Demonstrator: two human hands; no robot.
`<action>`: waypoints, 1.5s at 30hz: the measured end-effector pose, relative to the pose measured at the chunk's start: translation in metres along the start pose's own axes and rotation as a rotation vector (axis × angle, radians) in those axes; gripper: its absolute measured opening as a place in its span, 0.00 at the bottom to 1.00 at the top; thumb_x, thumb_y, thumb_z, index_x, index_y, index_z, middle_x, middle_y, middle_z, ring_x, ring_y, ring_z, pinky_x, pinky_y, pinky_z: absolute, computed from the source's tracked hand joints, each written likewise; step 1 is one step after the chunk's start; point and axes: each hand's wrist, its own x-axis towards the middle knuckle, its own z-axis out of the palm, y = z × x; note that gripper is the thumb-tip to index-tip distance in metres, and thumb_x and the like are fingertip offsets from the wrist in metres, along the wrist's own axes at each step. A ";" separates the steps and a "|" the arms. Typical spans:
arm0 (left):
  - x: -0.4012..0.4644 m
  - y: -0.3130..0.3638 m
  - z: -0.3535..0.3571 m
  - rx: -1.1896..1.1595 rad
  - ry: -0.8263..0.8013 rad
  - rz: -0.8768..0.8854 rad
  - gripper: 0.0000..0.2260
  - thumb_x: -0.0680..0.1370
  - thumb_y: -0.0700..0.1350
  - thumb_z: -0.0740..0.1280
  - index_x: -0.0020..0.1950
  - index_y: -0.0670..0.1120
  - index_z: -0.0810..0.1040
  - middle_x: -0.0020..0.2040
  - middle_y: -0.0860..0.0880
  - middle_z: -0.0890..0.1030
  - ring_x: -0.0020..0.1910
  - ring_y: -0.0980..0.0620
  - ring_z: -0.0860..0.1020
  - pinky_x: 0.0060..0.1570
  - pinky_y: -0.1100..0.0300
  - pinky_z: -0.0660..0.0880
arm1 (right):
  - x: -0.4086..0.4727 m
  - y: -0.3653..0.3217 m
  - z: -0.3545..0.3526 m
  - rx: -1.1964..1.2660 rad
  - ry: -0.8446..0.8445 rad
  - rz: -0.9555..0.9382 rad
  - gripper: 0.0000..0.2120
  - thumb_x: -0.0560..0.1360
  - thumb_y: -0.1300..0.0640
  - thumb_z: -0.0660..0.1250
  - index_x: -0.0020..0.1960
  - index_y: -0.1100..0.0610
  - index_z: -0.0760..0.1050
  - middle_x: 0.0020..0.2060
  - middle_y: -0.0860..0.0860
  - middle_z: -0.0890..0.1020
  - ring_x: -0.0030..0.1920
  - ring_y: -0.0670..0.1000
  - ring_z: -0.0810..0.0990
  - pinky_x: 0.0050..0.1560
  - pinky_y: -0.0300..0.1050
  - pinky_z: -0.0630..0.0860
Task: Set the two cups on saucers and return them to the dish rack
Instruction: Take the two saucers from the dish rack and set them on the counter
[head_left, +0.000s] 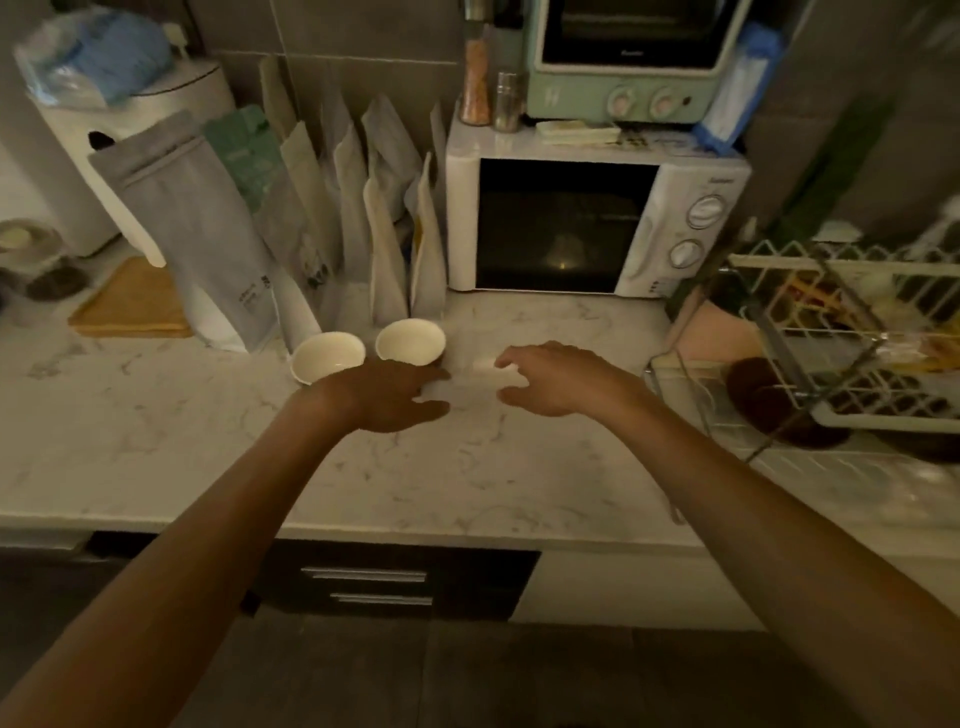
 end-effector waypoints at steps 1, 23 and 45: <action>-0.001 0.013 0.001 0.042 0.004 0.007 0.25 0.78 0.60 0.58 0.75 0.56 0.60 0.73 0.49 0.69 0.72 0.46 0.67 0.74 0.44 0.55 | -0.011 0.007 -0.002 0.000 -0.049 -0.005 0.27 0.78 0.42 0.62 0.75 0.46 0.63 0.70 0.52 0.73 0.66 0.55 0.73 0.60 0.49 0.72; -0.021 0.242 0.089 0.046 -0.305 0.498 0.25 0.79 0.60 0.58 0.75 0.58 0.60 0.73 0.52 0.69 0.67 0.53 0.72 0.67 0.57 0.69 | -0.213 0.172 0.021 0.129 -0.258 0.187 0.30 0.78 0.43 0.64 0.76 0.46 0.60 0.71 0.49 0.72 0.68 0.52 0.73 0.62 0.47 0.69; 0.114 0.364 0.133 -1.083 0.262 -0.203 0.21 0.78 0.54 0.62 0.67 0.45 0.70 0.60 0.42 0.78 0.55 0.42 0.79 0.57 0.46 0.78 | -0.155 0.323 0.050 0.367 0.417 0.574 0.17 0.79 0.49 0.61 0.60 0.59 0.78 0.55 0.59 0.83 0.54 0.63 0.82 0.57 0.58 0.79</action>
